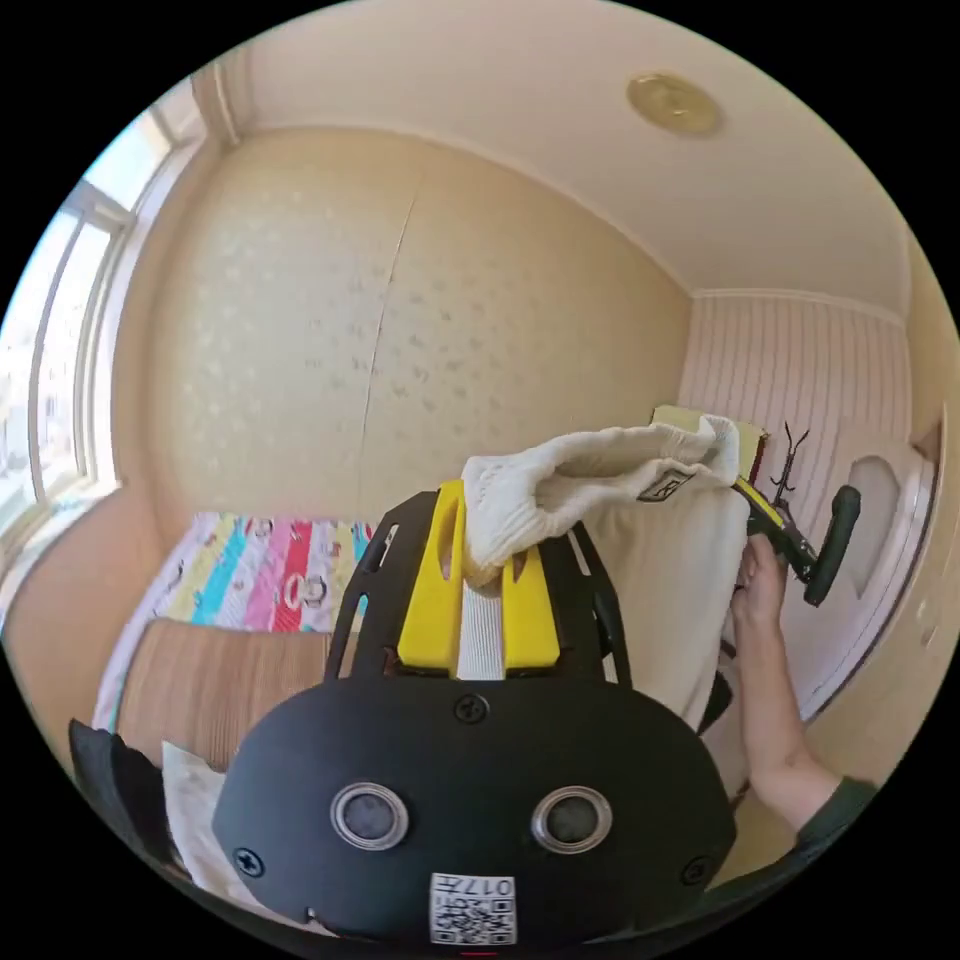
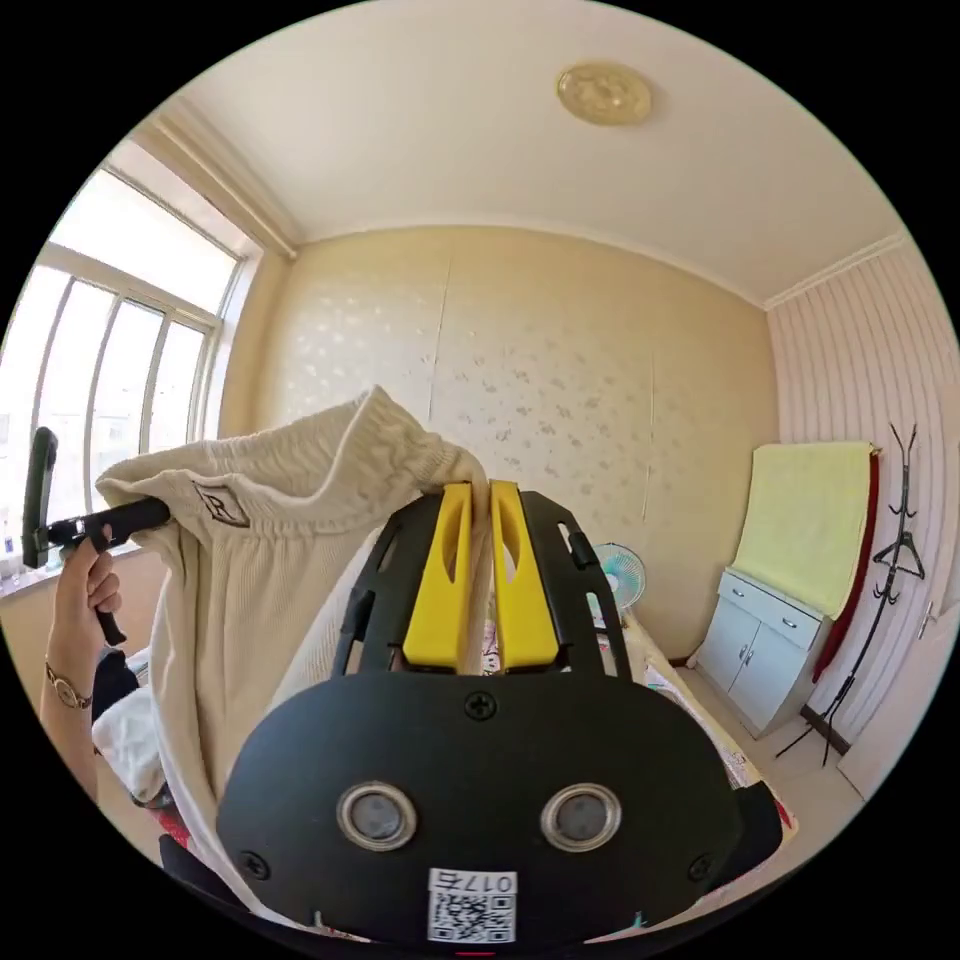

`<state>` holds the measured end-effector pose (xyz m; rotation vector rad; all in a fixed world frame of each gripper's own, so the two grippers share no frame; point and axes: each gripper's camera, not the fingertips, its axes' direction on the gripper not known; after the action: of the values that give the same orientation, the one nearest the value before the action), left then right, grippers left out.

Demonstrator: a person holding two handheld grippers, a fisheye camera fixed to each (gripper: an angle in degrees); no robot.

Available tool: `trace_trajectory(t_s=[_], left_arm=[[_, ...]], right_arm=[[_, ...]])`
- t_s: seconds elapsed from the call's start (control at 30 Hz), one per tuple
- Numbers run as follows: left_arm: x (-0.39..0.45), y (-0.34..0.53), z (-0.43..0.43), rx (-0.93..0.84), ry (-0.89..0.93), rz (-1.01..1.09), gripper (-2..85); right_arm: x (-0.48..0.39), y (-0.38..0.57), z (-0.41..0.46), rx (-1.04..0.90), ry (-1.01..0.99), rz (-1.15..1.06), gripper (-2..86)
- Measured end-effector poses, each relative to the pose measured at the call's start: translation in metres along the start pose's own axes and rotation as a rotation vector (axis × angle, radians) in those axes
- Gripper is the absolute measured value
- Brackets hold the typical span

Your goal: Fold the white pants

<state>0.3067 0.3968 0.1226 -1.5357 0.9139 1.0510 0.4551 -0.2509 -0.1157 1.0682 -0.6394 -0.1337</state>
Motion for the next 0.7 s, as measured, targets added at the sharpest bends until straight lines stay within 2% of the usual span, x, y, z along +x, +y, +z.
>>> trace_trajectory(t_s=[0.03, 0.1, 0.17, 0.23, 0.27, 0.33, 0.4, 0.5, 0.63, 0.7], left_arm=[[-0.02, -0.01, 0.018, -0.049, 0.049, -0.036, 8.9], [-0.073, -0.001, 0.066, -0.065, 0.166, 0.005, 8.8], [-0.102, 0.045, 0.107, -0.113, 0.079, 0.096, 7.8], [-0.132, 0.117, 0.163, -0.226, -0.084, 0.187, 8.3], [-0.156, 0.179, 0.205, -0.326, -0.178, 0.239, 9.4], [-0.193, 0.285, 0.266, -0.499, -0.204, 0.279, 10.6], [-0.235, 0.43, 0.327, -0.72, -0.035, 0.178, 11.4], [-0.241, 0.577, 0.359, -0.849, 0.112, 0.073, 13.5], [-0.207, 0.673, 0.369, -0.847, -0.076, 0.112, 15.9], [-0.18, 0.7, 0.372, -0.757, -0.329, 0.196, 15.3]], right_arm=[[0.023, -0.007, 0.058, -0.222, 0.03, 0.111, 2.4], [0.036, 0.02, 0.101, -0.279, -0.011, 0.145, 1.7], [0.031, 0.075, 0.132, -0.261, -0.153, 0.019, 1.4], [0.024, 0.194, 0.177, -0.342, -0.235, -0.16, 1.0], [0.025, 0.229, 0.189, -0.37, -0.235, -0.192, 1.0], [0.038, 0.373, 0.238, -0.539, -0.225, -0.191, 0.7], [0.054, 0.479, 0.265, -0.701, -0.293, -0.117, 0.5], [0.076, 0.619, 0.264, -0.841, -0.362, 0.061, 0.4], [0.092, 0.721, 0.221, -0.86, -0.474, 0.264, 0.4], [0.095, 0.74, 0.215, -0.855, -0.527, 0.239, 0.4]])
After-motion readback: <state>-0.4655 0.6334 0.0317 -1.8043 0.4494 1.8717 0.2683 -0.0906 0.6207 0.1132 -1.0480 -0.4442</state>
